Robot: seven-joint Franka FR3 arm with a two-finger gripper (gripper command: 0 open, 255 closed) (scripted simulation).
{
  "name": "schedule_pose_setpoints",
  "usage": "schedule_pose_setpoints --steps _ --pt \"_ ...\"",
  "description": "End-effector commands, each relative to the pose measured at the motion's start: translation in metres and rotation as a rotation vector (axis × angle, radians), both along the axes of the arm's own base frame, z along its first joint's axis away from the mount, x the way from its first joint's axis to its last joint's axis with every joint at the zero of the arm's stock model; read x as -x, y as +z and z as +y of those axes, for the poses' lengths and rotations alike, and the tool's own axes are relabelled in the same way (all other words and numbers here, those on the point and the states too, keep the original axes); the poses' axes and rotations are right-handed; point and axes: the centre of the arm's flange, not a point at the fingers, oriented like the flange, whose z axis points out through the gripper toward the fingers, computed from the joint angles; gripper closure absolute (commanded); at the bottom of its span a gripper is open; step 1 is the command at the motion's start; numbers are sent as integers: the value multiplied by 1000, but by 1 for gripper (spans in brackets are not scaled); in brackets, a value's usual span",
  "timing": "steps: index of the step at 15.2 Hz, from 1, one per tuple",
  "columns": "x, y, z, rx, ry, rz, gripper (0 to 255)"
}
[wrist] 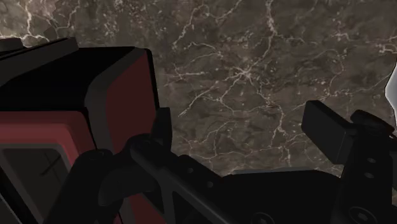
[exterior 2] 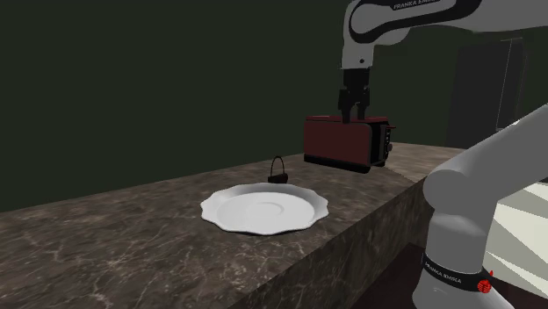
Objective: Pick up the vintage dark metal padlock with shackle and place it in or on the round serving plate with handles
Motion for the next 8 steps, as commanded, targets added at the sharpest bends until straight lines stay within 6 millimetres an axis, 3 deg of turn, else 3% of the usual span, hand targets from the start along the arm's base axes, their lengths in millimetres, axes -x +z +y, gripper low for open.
schedule_pose_setpoints --steps 1,8 --pt "0 0 0 0 0 0 0" --pt "6 -38 83 -13 -71 -126 0"
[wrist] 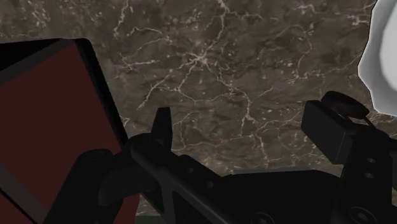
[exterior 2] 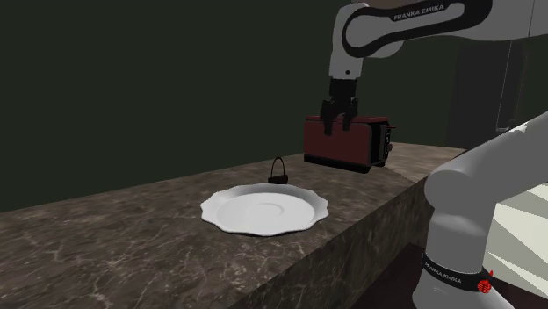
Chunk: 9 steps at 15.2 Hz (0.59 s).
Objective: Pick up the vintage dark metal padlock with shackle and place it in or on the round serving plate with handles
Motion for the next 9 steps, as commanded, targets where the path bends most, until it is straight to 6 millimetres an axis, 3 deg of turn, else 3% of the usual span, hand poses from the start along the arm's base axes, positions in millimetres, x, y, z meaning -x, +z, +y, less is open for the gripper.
schedule_pose_setpoints --steps 1,9 --pt "-1 -10 25 -6 -23 -38 0" --pt "-8 -52 121 -21 -104 -182 0"
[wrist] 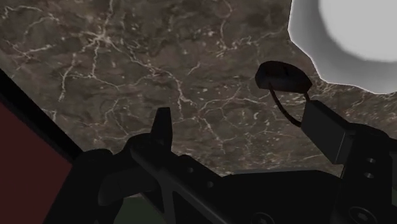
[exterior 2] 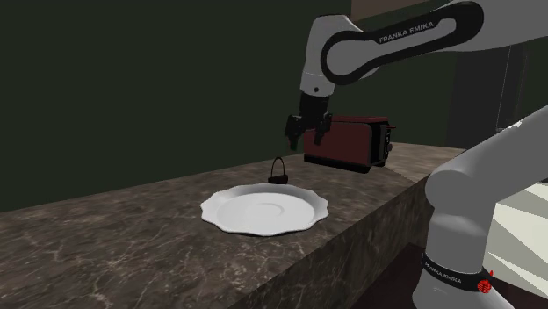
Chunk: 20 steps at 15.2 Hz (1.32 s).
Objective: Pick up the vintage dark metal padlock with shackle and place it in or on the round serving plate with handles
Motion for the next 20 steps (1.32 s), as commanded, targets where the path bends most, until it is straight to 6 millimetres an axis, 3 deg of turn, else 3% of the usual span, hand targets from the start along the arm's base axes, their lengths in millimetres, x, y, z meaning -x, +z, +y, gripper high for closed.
schedule_pose_setpoints --steps 1,5,13,20 --pt "-3 -12 24 -6 -22 -38 0" --pt "-13 -32 72 -14 -62 -110 0" --pt "-29 -68 68 -14 -62 -110 0" --pt "-29 -68 68 -14 -62 -110 0"
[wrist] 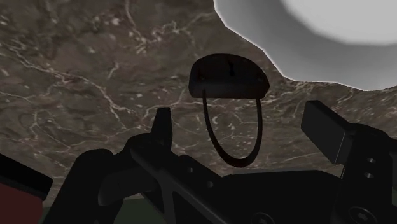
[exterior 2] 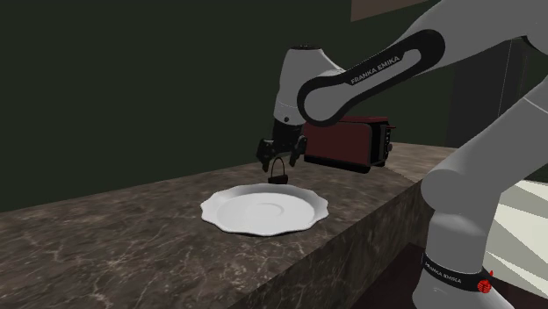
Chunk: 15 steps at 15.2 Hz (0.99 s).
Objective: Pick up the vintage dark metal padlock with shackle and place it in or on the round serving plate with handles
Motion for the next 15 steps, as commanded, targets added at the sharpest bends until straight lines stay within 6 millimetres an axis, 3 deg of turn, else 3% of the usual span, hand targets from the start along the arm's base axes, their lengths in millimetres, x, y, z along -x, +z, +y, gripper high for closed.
schedule_pose_setpoints --steps 1,2,11,15 --pt "0 0 0 0 0 0 0" --pt "0 0 0 0 0 0 255" --pt "0 0 0 0 0 0 255" --pt "0 21 0 0 0 0 255"
